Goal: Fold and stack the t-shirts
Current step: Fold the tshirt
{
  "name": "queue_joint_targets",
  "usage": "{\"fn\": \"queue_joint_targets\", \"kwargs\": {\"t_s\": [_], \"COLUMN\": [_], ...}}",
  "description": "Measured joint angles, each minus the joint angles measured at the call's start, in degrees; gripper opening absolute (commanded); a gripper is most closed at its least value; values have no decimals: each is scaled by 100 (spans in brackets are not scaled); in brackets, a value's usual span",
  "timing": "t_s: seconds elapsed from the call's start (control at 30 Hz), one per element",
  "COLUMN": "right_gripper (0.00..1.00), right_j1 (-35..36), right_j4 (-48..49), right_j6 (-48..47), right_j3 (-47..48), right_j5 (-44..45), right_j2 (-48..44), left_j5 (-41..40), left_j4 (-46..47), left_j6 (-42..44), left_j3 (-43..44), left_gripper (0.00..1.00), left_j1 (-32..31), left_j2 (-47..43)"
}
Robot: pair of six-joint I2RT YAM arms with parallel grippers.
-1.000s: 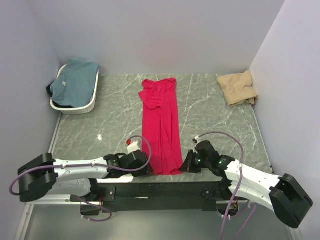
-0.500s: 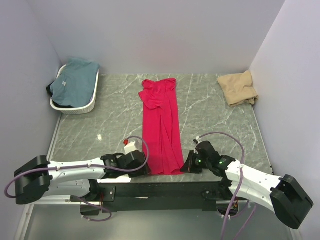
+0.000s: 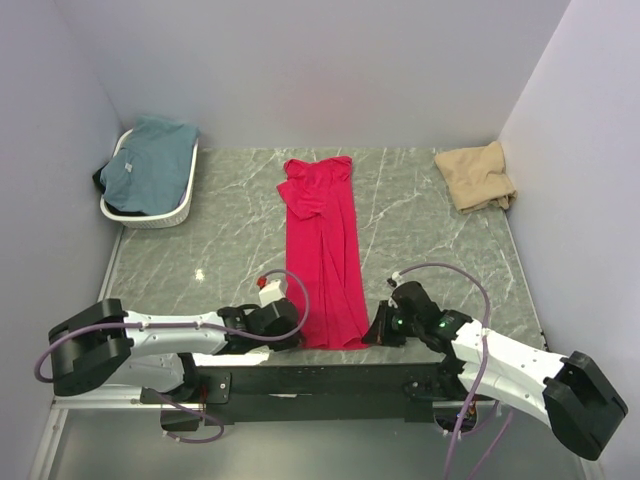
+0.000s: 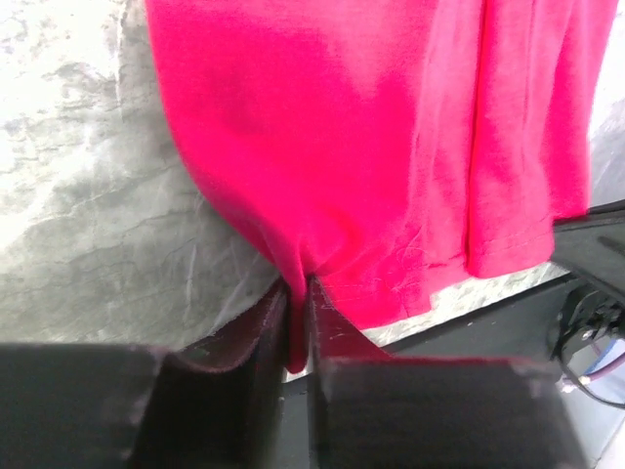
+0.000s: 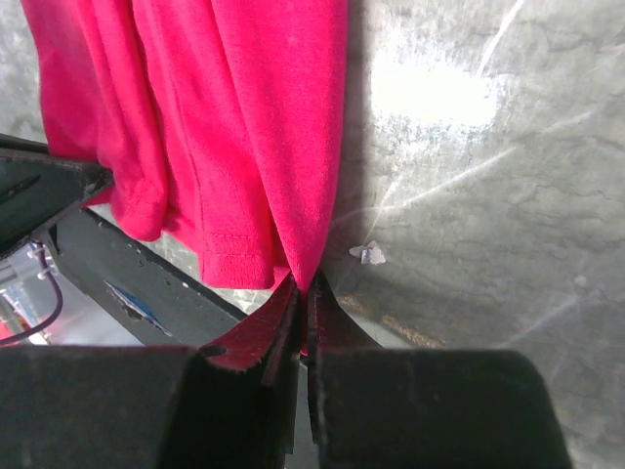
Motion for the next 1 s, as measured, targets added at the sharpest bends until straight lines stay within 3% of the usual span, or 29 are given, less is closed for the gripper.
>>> {"fn": "queue_joint_targets", "kwargs": {"t_s": [0.17,0.23,0.37,0.4,0.43,0.47,0.53,0.6,0.7,1.0], "right_gripper": [5,5,5,5,5,5,6,6,7,8], "right_j1": [0,0,0,0,0,0,0,0,0,0], "right_j4": [-365,-535,-772,-807,-833,-855,-881,-883,-879,-828], "right_j6": [-55,-76,-103,-107,-120,-127,-144,-149,-164,-164], "right_j3": [173,245,308,308,308,308,308,308,308,308], "right_j5": [136,212,297,308,323,332,343,343,339,310], "right_j2": [-210,-293,-424,-439,-446,-446,-442,-431,-415,-306], "left_j5": [50,50,66,76,96,109,129,160,164,160], "left_j4": [-470,-894,-1646,-1753,-1832,-1869,-1864,-1718,-1593,-876], "left_j6": [42,83,166,199,203,219,232,153,157,142], "left_j3": [-59,-111,-227,-275,-310,-334,-339,-308,-264,-372], "left_gripper": [38,34,12,12,15,36,57,69,75,72], "left_j1": [-2,-2,-2,-2,-2,-2,-2,-2,-2,-2], "left_j2": [-457,-763,-1279,-1379,-1447,-1491,-1502,-1510,-1513,-1303]}}
